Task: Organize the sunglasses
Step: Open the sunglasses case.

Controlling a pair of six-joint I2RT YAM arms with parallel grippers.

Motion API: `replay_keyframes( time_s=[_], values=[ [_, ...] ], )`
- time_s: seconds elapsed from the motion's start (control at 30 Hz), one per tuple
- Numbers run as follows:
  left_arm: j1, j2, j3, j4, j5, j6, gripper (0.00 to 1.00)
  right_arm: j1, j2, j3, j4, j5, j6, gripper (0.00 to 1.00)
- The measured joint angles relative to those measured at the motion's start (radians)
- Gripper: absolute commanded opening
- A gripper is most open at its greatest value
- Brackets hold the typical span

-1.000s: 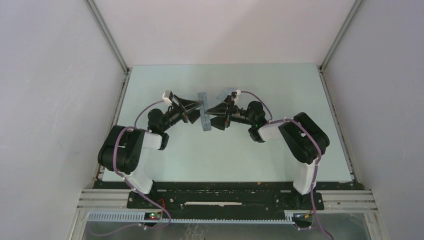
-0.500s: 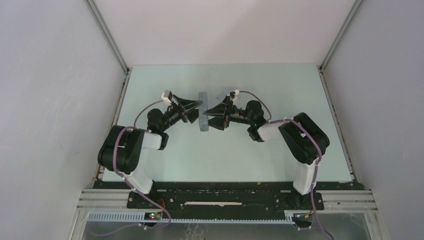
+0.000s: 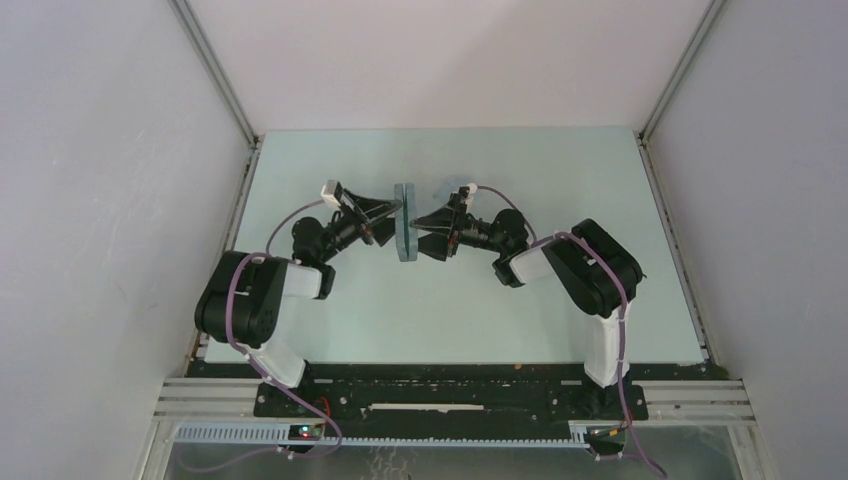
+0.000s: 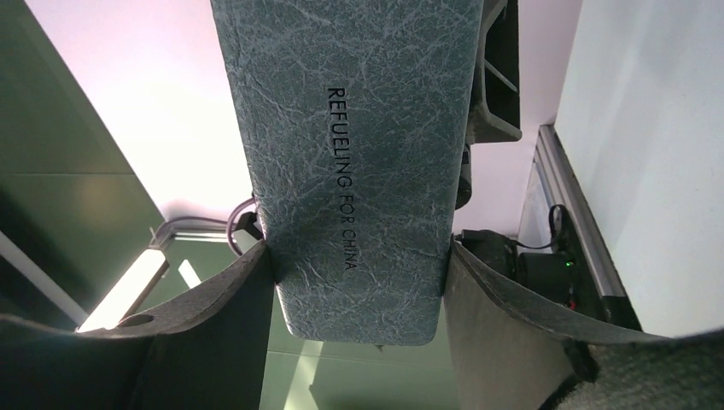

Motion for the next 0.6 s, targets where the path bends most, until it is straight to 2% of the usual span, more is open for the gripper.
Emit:
replay_keyframes(
  time_s=[0.1, 0.27, 0.6],
  values=[
    [0.005, -0.001, 0.0, 0.001, 0.008, -0.003, 0.0, -0.001, 0.013, 0.0, 0.035, 0.001, 0.034, 0.15],
    [0.013, -0.013, 0.0, 0.002, 0.025, -0.016, 0.0, -0.002, 0.023, 0.0, 0.077, 0.002, 0.09, 0.0],
    [0.037, -0.058, 0.0, -0.029, 0.06, -0.016, 0.0, -0.001, 0.033, 0.002, 0.111, 0.019, 0.18, 0.0]
  ],
)
